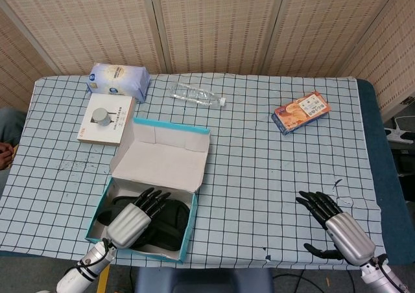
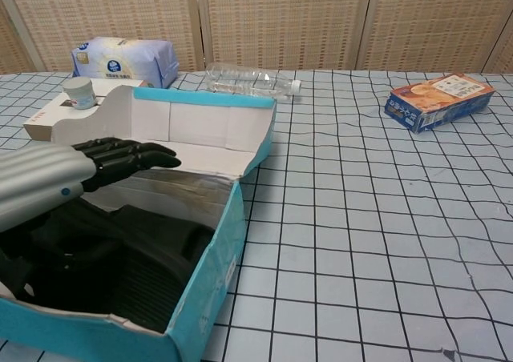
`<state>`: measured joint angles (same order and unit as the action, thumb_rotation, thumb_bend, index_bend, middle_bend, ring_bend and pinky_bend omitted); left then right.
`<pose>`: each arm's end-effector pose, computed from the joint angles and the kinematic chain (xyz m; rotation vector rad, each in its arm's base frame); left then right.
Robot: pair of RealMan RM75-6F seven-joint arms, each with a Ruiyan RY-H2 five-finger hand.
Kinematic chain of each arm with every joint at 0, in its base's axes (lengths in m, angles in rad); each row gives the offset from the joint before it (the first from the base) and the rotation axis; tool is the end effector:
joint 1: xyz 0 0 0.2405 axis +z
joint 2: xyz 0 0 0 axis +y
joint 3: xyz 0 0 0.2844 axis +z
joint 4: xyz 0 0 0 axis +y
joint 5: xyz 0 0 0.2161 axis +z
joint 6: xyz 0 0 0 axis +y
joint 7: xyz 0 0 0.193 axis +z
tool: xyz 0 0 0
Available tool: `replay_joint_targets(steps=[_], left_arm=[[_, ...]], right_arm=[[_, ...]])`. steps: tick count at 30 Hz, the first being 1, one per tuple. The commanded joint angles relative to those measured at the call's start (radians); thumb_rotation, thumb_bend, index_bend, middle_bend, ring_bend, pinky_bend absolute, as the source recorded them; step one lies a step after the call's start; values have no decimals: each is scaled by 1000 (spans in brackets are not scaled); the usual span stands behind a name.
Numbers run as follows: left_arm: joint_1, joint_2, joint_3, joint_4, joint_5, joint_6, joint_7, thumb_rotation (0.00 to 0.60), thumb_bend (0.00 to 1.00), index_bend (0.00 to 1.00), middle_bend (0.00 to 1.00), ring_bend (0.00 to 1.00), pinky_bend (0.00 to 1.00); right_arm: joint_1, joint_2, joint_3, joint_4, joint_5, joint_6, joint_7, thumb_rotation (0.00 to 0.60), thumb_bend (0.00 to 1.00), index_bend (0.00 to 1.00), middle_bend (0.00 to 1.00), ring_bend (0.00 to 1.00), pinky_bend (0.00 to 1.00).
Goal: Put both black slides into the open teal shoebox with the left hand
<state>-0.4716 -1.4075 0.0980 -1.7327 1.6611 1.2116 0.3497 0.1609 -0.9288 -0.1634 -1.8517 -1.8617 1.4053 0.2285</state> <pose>-0.1692 0.2568 -0.0133 -2.0889 -0.7383 -1.0724 -0.2536 -0.1867 0.1382 1.7790 -1.1907 1.1063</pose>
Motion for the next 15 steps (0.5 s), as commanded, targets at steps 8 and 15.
replay_joint_targets(steps=[8,15], left_arm=[[-18,56,6,-77,-118,-135,60,600,431,0,0,0,53],[-31,117,-2,-148,-73,-127,-49,600,442,0,0,0,50]], right_arm=[[1,1,3,-6,7,-5,-8,584,162,0,0,0,0],[3,-1,1,-2,8,-10,-7,583,161,0,0,0,0]])
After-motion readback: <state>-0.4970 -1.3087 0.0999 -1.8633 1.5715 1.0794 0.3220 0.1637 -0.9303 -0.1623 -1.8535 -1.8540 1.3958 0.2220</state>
